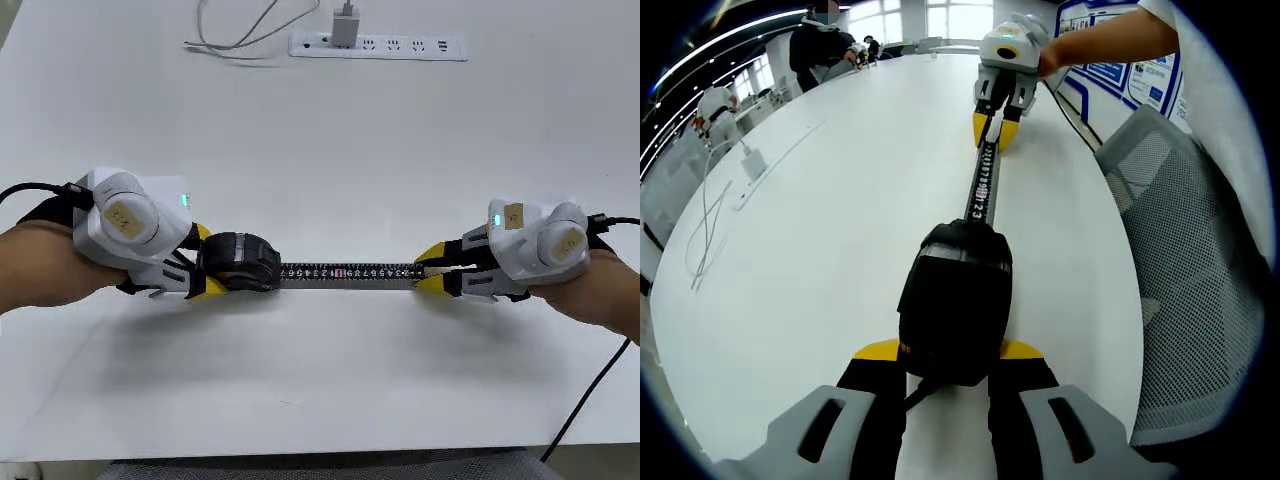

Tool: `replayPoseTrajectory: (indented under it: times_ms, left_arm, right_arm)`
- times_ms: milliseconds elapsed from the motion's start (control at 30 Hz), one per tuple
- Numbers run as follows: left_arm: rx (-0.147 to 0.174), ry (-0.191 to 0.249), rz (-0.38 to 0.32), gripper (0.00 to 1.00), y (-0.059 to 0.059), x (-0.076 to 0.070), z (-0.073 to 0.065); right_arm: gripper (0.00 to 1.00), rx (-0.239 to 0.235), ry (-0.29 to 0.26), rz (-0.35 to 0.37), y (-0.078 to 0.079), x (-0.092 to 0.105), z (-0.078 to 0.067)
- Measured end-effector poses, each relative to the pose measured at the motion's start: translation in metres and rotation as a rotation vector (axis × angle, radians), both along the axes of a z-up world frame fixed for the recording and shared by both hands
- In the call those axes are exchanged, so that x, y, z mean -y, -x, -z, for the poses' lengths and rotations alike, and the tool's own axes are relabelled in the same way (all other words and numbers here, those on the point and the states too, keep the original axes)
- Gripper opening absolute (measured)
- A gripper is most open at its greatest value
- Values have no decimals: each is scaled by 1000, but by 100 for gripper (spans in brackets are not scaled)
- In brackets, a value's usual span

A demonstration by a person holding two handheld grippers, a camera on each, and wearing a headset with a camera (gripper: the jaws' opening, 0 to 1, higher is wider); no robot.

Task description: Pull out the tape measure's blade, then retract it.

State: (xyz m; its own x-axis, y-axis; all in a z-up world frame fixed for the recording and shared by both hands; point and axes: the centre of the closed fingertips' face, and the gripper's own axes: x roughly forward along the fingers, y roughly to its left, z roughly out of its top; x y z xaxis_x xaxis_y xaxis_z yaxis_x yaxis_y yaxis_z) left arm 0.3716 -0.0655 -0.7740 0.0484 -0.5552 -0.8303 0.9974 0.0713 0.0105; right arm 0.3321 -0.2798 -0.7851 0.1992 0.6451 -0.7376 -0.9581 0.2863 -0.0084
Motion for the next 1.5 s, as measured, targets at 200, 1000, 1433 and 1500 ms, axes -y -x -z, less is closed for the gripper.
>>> replayPoseTrajectory:
  times_ms: [200, 1000, 1433, 1500]
  left_arm:
    - [0, 2, -5, 26, 0, 0, 0]
    - [0, -4, -5, 26, 0, 0, -1]
    - [-3, -3, -2, 26, 0, 0, -1]
    - [-4, -3, -3, 27, 0, 0, -1]
  right_arm:
    - [8, -1, 13, 6, 1, 8, 0]
    - [8, 0, 58, 15, 3, 37, 0]
    - [8, -11, 97, 14, 5, 52, 1]
    - [8, -16, 101, 16, 6, 55, 2]
